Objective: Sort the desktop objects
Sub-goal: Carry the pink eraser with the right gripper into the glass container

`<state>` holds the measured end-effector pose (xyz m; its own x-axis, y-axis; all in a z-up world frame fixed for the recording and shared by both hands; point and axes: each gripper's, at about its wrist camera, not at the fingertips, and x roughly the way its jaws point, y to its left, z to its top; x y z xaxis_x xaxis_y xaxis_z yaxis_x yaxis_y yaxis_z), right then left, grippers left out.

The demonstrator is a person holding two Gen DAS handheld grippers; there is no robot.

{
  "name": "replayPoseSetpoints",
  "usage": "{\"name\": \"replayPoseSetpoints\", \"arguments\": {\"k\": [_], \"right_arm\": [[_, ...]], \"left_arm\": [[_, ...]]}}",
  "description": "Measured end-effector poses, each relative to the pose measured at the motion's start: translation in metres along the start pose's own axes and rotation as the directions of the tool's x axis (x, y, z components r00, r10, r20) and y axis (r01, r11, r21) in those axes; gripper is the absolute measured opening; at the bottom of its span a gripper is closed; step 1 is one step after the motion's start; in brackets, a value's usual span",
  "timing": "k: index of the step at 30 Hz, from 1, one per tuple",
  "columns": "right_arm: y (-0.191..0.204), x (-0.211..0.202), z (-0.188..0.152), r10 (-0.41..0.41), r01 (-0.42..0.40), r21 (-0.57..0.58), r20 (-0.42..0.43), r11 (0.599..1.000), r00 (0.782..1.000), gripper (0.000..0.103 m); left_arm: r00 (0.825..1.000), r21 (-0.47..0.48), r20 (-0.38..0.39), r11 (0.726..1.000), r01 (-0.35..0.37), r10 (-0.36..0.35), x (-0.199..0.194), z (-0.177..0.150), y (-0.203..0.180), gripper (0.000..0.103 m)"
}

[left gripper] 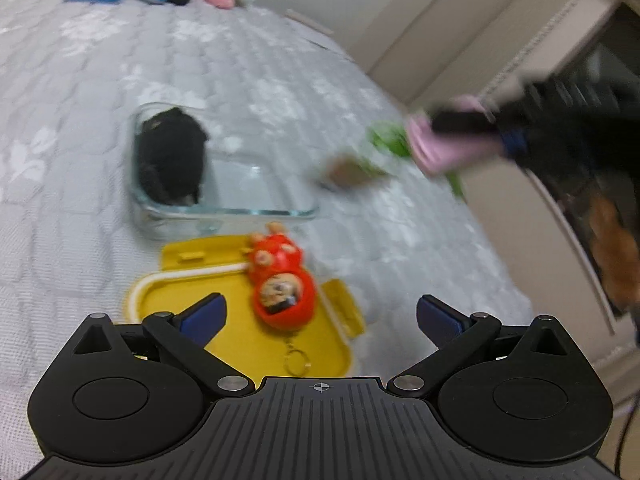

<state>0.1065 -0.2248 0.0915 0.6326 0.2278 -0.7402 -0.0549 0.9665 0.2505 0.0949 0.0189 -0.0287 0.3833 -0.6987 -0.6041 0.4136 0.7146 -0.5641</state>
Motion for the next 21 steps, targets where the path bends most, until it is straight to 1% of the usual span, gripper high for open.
{"name": "replayPoseSetpoints", "arguments": {"k": [2,5,9,10,15,19,21], "right_arm": [[0.008,0.004,0.011,-0.004,0.005,-0.017,0.010,1.000,1.000,0.032],[0.019,0.017,0.028,-0.022,0.023,-0.041,0.016,0.999,1.000,0.029],[0.032,0.048,0.043,-0.047,0.046,-0.053,-0.011,0.998,0.999,0.028],[0.035,0.055,0.044,-0.052,0.051,-0.059,-0.017,0.997,0.998,0.028],[0.045,0.093,0.047,-0.097,0.093,-0.090,-0.040,0.992,0.994,0.028],[0.045,0.119,0.046,-0.119,0.114,-0.079,-0.066,0.990,0.991,0.028],[0.043,0.133,0.044,-0.124,0.119,-0.062,-0.085,0.991,0.989,0.028]], "left_arm": [[1.000,0.007,-0.024,1.000,0.000,0.000,0.000,-0.001,-0.004,0.103],[0.995,-0.011,-0.091,0.999,-0.048,0.047,0.007,-0.003,-0.001,0.103],[0.974,-0.050,-0.192,0.990,-0.129,0.117,0.021,-0.005,0.010,0.103],[0.970,-0.058,-0.211,0.989,-0.138,0.123,0.023,-0.006,0.013,0.103],[0.958,-0.082,-0.272,0.990,-0.114,0.088,0.028,-0.009,0.023,0.103],[0.953,-0.067,-0.292,0.992,-0.106,0.082,0.031,-0.011,0.022,0.103],[0.954,-0.073,-0.289,0.992,-0.105,0.080,0.030,-0.011,0.022,0.103]]}}
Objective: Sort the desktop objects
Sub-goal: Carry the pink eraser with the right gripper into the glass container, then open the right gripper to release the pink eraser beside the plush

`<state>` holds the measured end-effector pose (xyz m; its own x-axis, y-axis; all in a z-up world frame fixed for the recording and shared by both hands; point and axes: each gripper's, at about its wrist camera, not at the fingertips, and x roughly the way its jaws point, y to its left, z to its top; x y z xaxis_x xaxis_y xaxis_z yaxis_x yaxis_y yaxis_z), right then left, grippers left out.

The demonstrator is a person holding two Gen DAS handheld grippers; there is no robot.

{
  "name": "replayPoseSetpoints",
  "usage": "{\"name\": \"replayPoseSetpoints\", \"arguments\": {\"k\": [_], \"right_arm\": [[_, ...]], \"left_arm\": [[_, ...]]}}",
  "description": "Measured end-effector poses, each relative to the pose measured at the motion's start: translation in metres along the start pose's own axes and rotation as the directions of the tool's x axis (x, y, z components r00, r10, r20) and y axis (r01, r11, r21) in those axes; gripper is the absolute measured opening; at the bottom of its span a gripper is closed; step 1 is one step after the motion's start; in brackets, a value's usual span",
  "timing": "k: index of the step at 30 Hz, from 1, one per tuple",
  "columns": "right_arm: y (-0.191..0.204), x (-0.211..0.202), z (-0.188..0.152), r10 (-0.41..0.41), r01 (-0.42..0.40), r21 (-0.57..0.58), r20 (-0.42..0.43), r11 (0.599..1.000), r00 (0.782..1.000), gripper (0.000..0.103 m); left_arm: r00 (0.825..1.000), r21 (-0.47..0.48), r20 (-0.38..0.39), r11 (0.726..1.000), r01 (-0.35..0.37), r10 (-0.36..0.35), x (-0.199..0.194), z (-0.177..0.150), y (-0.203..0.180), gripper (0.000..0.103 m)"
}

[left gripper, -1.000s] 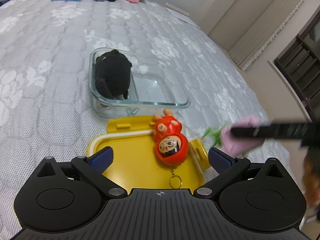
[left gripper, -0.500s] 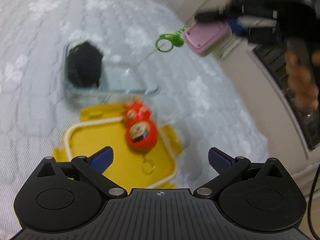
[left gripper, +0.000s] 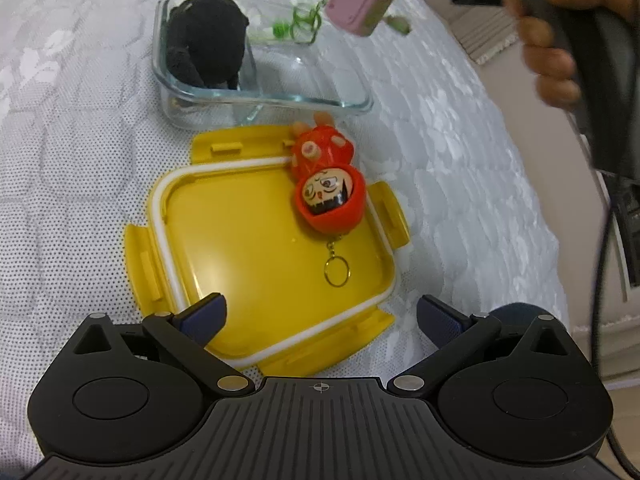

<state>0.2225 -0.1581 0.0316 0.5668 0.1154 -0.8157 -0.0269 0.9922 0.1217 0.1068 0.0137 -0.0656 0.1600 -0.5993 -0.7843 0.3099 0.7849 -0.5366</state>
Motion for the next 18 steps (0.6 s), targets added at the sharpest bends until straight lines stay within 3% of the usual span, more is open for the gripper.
{"name": "replayPoseSetpoints", "arguments": {"k": [11,18], "right_arm": [[-0.007,0.065,-0.021,0.032,-0.012,0.165,-0.123,0.986,0.992,0.028],[-0.017,0.082,-0.037,0.042,0.004,0.236,-0.193,0.972,0.980,0.028]], "left_arm": [[1.000,-0.029,0.002,0.999,-0.019,0.019,0.000,0.003,0.008,0.103],[0.999,-0.039,0.018,0.998,-0.047,0.048,-0.001,0.005,0.010,0.103]]}}
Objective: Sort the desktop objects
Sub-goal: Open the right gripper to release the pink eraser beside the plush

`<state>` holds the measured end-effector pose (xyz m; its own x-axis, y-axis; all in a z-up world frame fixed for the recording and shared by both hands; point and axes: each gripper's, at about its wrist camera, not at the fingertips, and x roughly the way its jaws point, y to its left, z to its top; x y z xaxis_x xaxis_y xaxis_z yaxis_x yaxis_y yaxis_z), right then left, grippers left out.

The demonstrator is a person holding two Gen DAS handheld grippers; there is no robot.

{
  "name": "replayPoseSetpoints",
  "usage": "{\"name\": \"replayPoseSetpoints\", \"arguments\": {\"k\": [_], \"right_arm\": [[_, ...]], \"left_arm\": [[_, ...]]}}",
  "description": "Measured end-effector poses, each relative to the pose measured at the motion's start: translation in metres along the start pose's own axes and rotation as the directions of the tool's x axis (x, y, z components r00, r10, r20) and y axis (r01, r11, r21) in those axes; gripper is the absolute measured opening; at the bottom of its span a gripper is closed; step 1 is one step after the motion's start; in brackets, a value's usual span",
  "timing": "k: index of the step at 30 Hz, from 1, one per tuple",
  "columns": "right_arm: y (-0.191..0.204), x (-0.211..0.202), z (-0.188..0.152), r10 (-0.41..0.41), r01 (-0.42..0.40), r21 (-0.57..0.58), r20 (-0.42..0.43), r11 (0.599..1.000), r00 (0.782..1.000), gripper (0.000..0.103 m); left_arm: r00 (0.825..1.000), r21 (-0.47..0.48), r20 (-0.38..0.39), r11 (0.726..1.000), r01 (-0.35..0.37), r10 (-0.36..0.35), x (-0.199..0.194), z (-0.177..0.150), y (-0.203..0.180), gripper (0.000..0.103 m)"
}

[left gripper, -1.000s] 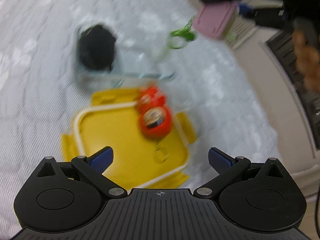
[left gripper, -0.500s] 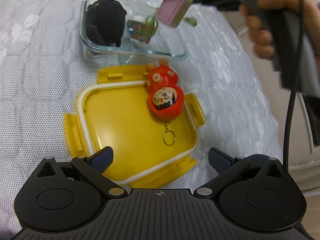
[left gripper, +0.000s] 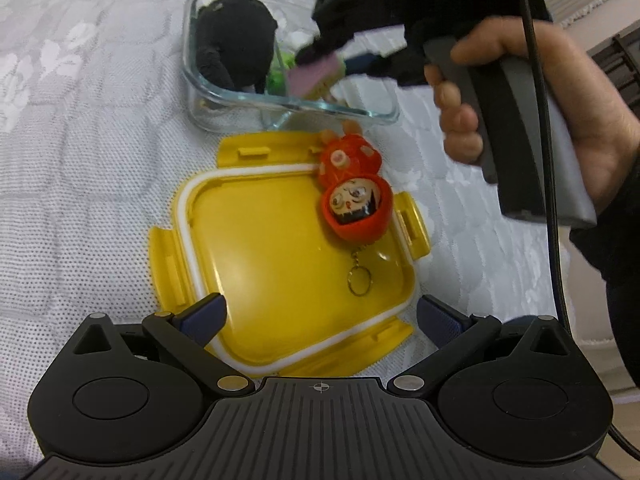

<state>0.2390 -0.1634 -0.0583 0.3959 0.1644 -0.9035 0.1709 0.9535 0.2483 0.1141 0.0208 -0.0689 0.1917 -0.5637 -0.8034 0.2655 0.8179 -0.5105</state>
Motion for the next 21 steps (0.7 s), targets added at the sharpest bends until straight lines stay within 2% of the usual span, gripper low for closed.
{"name": "replayPoseSetpoints", "arguments": {"k": [3,7,9,16,21], "right_arm": [[-0.005,0.003,-0.003,0.003,-0.003,0.014,-0.016,1.000,1.000,0.029],[-0.004,-0.004,-0.004,0.007,-0.007,-0.018,0.009,1.000,1.000,0.037],[-0.002,-0.010,-0.005,0.015,-0.014,-0.044,0.019,0.999,1.000,0.041],[-0.004,-0.038,-0.004,0.040,-0.035,-0.072,0.073,0.997,0.997,0.041],[0.005,-0.056,-0.004,-0.046,0.077,-0.194,0.157,0.978,0.986,0.040]], "left_arm": [[0.999,0.001,0.032,1.000,-0.018,0.018,-0.004,0.001,0.001,0.103],[0.997,0.003,0.080,1.000,-0.006,0.006,-0.012,0.003,0.001,0.103],[0.997,0.006,0.080,1.000,-0.002,0.002,-0.012,0.003,0.000,0.103],[0.997,0.009,0.073,1.000,-0.019,0.018,-0.010,0.002,0.000,0.103],[0.997,-0.003,0.068,1.000,-0.031,0.031,-0.009,0.002,0.002,0.103]]}}
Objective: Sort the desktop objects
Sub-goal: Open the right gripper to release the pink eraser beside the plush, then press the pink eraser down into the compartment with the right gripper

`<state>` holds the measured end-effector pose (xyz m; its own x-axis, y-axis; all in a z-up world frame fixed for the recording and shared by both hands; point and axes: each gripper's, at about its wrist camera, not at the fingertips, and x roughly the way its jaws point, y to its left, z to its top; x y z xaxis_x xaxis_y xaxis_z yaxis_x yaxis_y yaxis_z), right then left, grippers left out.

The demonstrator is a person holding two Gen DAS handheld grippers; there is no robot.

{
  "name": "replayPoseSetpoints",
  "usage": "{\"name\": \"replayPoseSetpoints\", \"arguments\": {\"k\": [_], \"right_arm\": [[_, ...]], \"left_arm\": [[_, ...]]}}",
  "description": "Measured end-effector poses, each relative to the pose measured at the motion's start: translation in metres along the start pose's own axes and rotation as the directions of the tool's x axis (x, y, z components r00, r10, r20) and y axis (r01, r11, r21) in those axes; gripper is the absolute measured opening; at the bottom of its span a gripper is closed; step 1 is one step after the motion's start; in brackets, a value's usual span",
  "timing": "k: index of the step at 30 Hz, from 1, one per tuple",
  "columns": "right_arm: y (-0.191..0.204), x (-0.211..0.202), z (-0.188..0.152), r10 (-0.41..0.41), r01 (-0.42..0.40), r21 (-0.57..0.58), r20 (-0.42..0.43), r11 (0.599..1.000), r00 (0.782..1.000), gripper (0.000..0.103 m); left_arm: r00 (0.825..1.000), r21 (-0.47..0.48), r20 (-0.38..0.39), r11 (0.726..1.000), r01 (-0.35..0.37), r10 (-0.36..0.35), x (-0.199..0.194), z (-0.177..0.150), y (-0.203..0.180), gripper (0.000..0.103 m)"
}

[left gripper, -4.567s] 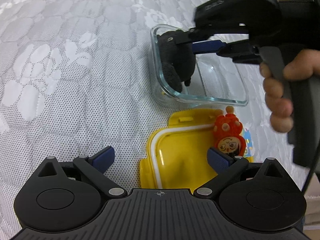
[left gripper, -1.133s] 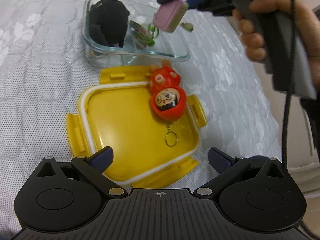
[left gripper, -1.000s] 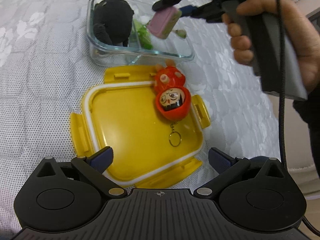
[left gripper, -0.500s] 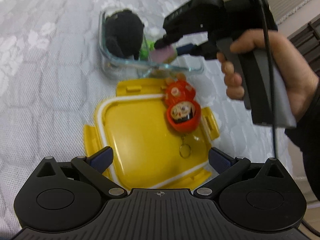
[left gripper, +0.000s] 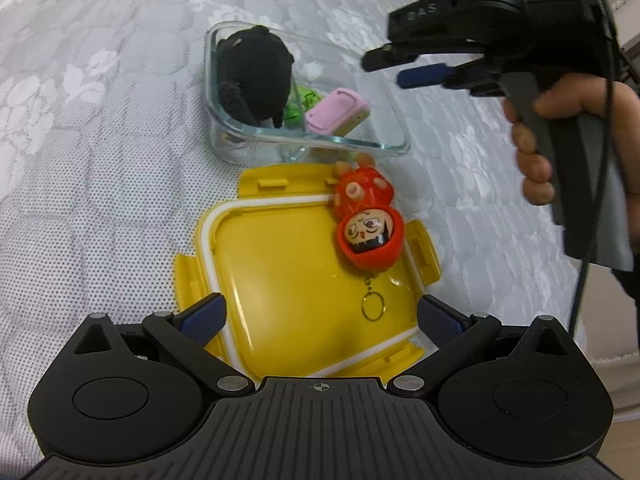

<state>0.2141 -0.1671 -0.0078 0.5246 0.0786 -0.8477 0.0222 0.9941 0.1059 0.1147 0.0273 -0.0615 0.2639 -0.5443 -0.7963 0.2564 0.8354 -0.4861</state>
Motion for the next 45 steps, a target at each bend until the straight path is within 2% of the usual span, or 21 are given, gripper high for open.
{"name": "replayPoseSetpoints", "arguments": {"k": [6,11,13,18,22,26,34,38,42,44,45], "right_arm": [[0.002,0.004,-0.004,-0.013,0.011,-0.025,-0.079,1.000,0.997,0.040],[0.009,0.030,-0.014,-0.040,0.035,-0.036,-0.137,0.999,0.990,0.040],[0.010,0.043,-0.015,-0.044,0.038,-0.038,-0.149,0.999,0.988,0.035],[0.029,0.047,-0.007,-0.067,0.056,-0.180,-0.055,0.982,0.996,0.027],[0.038,0.053,0.002,-0.070,0.064,-0.224,-0.017,0.972,0.997,0.027],[0.040,0.059,0.006,-0.060,0.052,-0.243,-0.025,0.969,0.998,0.028],[0.052,0.047,-0.006,0.002,-0.055,-0.368,-0.144,0.928,0.990,0.024],[0.054,0.047,-0.011,-0.007,-0.051,-0.367,-0.156,0.929,0.988,0.024],[0.046,0.037,-0.010,0.016,-0.055,-0.304,-0.129,0.951,0.991,0.024],[0.039,0.022,-0.009,0.027,-0.055,-0.277,-0.102,0.959,0.994,0.026],[0.034,0.013,-0.009,0.031,-0.053,-0.267,-0.085,0.962,0.996,0.031]], "left_arm": [[1.000,0.005,-0.008,1.000,-0.001,0.001,0.002,0.000,0.000,0.103],[1.000,0.010,-0.018,1.000,-0.001,0.001,0.003,-0.001,0.000,0.103],[1.000,0.010,-0.022,1.000,0.001,0.000,0.004,-0.001,0.000,0.103],[1.000,0.009,-0.029,1.000,0.003,-0.003,0.006,-0.001,0.001,0.103],[0.999,0.010,-0.034,1.000,0.002,-0.002,0.007,-0.001,0.001,0.103],[0.999,0.009,-0.035,1.000,0.001,-0.001,0.007,-0.001,0.002,0.103],[0.999,0.012,-0.036,1.000,0.000,0.001,0.007,-0.001,0.001,0.103],[0.999,0.012,-0.038,1.000,-0.008,0.008,0.008,-0.001,0.002,0.103],[0.999,0.018,-0.036,1.000,-0.004,0.005,0.008,-0.001,0.001,0.103],[0.999,0.022,-0.040,1.000,0.010,-0.009,0.007,-0.001,0.000,0.103],[0.999,0.025,-0.047,0.999,0.025,-0.024,0.007,-0.001,0.000,0.103]]}}
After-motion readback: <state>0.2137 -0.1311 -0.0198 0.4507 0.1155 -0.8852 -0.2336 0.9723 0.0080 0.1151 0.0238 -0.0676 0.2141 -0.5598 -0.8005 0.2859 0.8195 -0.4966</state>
